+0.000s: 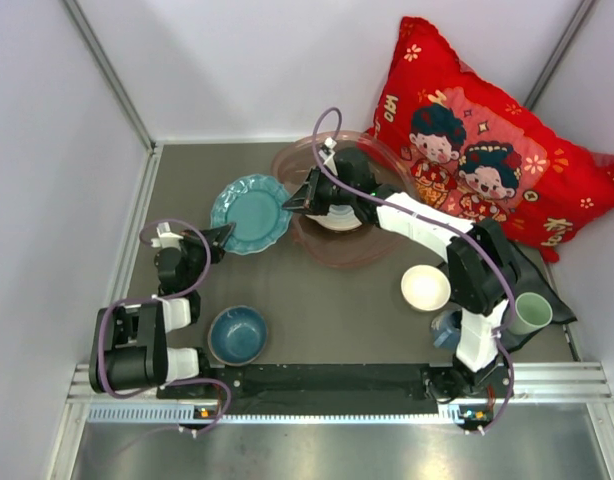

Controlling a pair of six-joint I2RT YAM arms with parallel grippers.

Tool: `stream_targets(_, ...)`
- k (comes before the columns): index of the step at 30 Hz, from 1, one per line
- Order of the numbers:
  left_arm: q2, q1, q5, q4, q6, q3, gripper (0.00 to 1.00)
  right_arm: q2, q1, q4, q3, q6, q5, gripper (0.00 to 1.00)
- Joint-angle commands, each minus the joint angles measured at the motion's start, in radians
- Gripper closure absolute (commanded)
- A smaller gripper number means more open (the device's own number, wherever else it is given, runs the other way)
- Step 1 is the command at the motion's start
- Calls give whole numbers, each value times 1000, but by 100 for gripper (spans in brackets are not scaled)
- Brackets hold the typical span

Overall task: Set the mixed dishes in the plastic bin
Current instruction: Pick up the plate at the center of the board.

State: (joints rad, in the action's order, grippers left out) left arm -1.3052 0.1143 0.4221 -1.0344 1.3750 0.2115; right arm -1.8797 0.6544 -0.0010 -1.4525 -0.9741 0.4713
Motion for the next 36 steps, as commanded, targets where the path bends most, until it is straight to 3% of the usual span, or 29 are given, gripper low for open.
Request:
stream_targets(1, -29, -5, 55, -102, -22, 2, 100, 99, 4, 199, -48, -34, 64, 100)
stream_targets(9, -43, -5, 107, -168, 48, 17, 100, 97, 2, 202, -29, -20, 67, 100)
stream_targets(16, -65, -7, 159, -349, 211, 45, 100, 85, 4, 242, 4, -40, 82, 67)
stream_targets(19, -55, -5, 170, -363, 234, 69, 100, 71, 2, 246, 0, -44, 90, 59)
stream_targets(28, 119, -5, 175, -94, 112, 129, 100, 53, 4, 182, -16, -9, 64, 53)
stream_targets(34, 176, -5, 175, -35, 76, 146, 100, 60, 4, 145, 1, 23, 33, 50)
stream_targets(35, 179, -5, 175, -41, 82, 146, 100, 57, 4, 151, 1, 20, 36, 51)
stream_targets(36, 182, -7, 170, -39, 84, 144, 100, 54, 4, 157, 1, 17, 38, 60)
